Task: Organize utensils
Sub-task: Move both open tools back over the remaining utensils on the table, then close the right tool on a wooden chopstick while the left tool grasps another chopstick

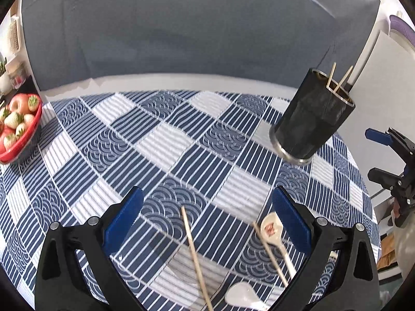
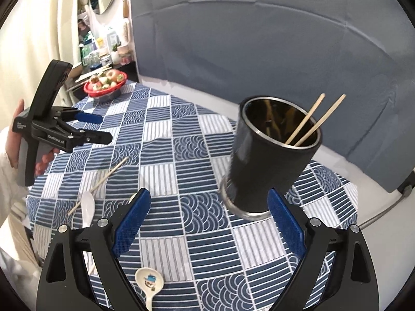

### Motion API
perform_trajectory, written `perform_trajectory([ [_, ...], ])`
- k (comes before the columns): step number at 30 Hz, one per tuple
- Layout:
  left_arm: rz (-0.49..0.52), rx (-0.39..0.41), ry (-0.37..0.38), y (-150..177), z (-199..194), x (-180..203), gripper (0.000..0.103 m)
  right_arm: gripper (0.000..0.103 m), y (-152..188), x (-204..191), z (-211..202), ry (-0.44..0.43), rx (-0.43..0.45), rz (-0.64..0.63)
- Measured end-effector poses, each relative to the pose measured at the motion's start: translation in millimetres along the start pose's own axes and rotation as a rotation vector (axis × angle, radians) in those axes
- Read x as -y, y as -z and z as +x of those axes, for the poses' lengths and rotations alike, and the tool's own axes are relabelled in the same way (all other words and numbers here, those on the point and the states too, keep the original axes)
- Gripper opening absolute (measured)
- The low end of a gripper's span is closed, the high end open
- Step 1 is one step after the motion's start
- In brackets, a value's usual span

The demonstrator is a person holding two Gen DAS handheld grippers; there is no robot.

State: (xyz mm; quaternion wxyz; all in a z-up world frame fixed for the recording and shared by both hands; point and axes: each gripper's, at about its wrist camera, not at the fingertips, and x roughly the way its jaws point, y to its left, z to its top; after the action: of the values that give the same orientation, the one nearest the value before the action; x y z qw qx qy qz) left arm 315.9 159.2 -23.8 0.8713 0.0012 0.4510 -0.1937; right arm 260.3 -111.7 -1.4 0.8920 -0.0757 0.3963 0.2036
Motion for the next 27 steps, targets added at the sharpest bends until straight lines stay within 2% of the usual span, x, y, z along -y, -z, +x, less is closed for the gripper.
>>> perform_trajectory([
  [9, 0.0, -0.095, -0.033, 27.8, 14.1, -19.0, 0.097, 0.087, 10.8, -16.5, 28.6, -0.049, -0.049, -0.007],
  [15, 0.018, -0.194, -0.029, 38.7, 32.4, -29.8, 0.097, 0.087, 12.3, -37.3, 54.6, -0.08, -0.103, -0.003],
  [21, 0.093, -0.279, -0.007, 45.2, 47.3, -26.7, 0.097, 0.087, 17.5, -69.1, 68.3, -0.137, -0.177, 0.017],
  [24, 0.121, -0.295, -0.013, 48.3, 49.5, -22.5, 0.097, 0.085, 22.7, -82.8, 72.9, -0.173, -0.226, 0.012],
  [26, 0.112, -0.306, -0.024, 51.6, 50.6, -22.6, 0.097, 0.075, 27.0, -91.0, 75.7, -0.203, -0.256, 0.018],
  [27, 0.111, -0.308, -0.031, 53.0, 50.7, -23.1, 0.097, 0.073, 28.8, -94.8, 77.1, -0.215, -0.27, 0.02],
])
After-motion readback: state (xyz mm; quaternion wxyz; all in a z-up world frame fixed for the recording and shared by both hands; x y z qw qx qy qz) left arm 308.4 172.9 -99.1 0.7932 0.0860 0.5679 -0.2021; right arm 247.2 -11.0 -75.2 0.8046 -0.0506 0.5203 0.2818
